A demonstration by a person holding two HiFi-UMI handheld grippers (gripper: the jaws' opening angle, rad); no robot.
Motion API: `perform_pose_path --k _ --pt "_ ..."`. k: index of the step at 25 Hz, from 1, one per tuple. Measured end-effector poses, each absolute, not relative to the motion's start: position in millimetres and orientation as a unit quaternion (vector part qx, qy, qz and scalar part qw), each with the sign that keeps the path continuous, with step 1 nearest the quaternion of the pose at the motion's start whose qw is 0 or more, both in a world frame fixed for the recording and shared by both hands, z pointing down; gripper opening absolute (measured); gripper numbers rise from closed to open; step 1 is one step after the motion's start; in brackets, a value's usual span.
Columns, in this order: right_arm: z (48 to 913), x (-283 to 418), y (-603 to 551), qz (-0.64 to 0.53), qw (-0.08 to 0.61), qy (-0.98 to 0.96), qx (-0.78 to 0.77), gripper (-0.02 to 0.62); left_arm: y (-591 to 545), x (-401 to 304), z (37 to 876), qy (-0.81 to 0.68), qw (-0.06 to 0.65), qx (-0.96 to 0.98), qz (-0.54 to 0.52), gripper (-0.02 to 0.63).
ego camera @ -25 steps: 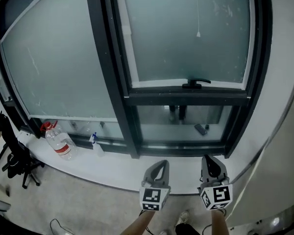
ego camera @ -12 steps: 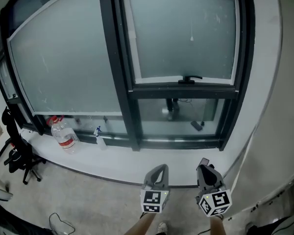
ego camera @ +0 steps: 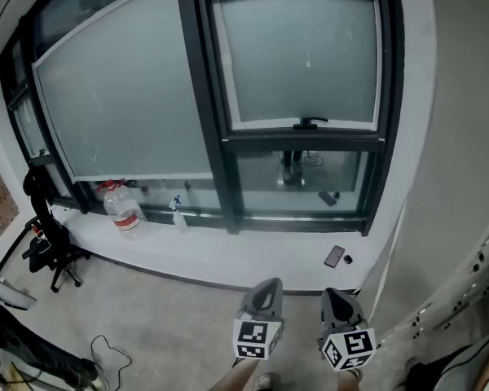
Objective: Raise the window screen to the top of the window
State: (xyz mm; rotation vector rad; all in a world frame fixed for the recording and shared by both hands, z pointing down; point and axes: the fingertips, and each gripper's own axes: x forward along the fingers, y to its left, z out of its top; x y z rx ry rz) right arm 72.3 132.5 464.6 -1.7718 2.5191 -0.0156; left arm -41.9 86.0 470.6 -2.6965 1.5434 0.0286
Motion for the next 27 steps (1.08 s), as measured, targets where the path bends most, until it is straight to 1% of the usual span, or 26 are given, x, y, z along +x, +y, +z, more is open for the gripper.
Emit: perform_pose_path --k 5,9,27 --pt "467 62 165 -0.018 0.024 0.813 -0.582 0.006 115 -59 455 0.5 0.029 -0.865 0.025 0.005" --pt "467 56 180 -0.015 0.017 0.808 -0.589 0.006 132 -67 459 0.494 0.03 -0.869 0.012 0.005" --pt "444 36 186 0.038 -0.002 0.803 -0.595 0.006 139 -83 457 0.49 0.03 -0.87 0.034 0.005"
